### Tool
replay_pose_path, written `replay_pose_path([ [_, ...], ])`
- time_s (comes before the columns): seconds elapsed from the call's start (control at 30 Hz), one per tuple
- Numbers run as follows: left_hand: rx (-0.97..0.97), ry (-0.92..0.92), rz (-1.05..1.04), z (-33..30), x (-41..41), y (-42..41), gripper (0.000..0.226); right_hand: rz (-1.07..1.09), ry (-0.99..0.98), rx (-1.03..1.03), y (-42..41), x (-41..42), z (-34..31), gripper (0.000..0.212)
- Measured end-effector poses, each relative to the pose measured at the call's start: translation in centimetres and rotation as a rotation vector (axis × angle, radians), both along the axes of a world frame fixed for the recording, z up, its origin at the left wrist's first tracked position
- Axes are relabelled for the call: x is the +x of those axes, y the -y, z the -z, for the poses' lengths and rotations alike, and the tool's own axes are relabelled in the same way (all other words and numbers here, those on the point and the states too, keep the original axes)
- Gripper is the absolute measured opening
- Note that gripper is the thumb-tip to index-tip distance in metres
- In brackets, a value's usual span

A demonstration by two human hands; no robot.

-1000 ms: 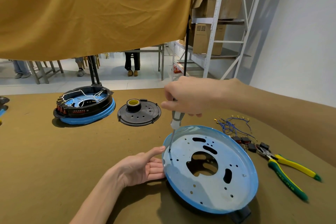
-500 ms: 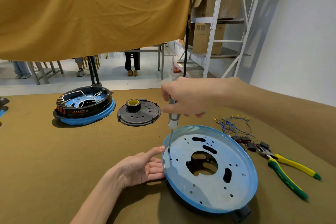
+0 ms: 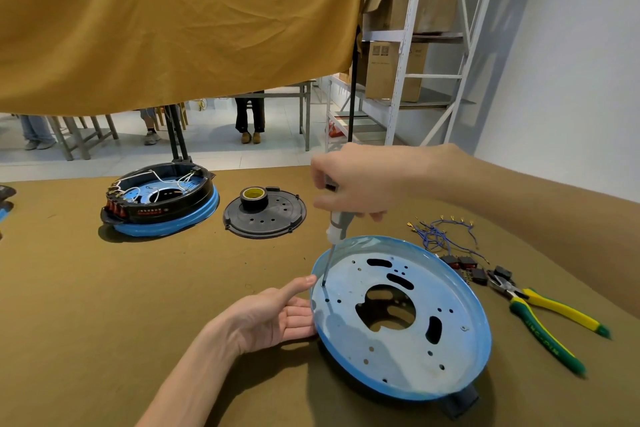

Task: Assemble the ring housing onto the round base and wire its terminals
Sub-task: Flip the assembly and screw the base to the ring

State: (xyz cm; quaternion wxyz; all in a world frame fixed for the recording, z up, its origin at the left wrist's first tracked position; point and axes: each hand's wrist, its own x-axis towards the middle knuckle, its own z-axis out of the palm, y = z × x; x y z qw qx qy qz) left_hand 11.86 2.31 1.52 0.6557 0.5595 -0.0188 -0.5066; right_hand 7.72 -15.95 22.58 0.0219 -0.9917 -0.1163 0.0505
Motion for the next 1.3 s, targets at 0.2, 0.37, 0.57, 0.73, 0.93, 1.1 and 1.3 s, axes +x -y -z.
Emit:
replay_pose_path([
  [0.2, 0.004, 0.007, 0.016, 0.0, 0.0, 0.2, 0.107, -0.009, -0.1, 0.089, 0.6, -0.4, -0.7, 0.049],
  [0.37, 0.008, 0.024, 0.023, 0.1, 0.0, 0.2, 0.111, -0.034, 0.154, -0.063, -0.1, -0.2, 0.7, 0.038],
  [0.57, 0.013, 0.029, 0.022, 0.2, 0.1, 0.2, 0.112, -0.03, 0.097, -0.047, 0.2, -0.1, 0.5, 0.028],
  [0.73, 0.004, 0.019, 0.022, 0.1, 0.1, 0.2, 0.111, -0.03, -0.027, 0.081, 0.8, -0.3, 0.1, 0.035],
  [0.93, 0.008, 0.013, 0.004, 0.1, 0.0, 0.2, 0.089, -0.012, -0.032, 0.061, 0.2, -0.4, 0.1, 0.034],
  [1.1, 0.007, 0.013, -0.004, 0.1, 0.0, 0.1, 0.087, -0.015, 0.047, -0.045, -0.4, -0.3, 0.3, 0.031],
  [1.3, 0.008, 0.011, -0.005, 0.1, 0.1, 0.2, 0.084, -0.051, 0.008, 0.018, 0.0, -0.1, 0.3, 0.028],
])
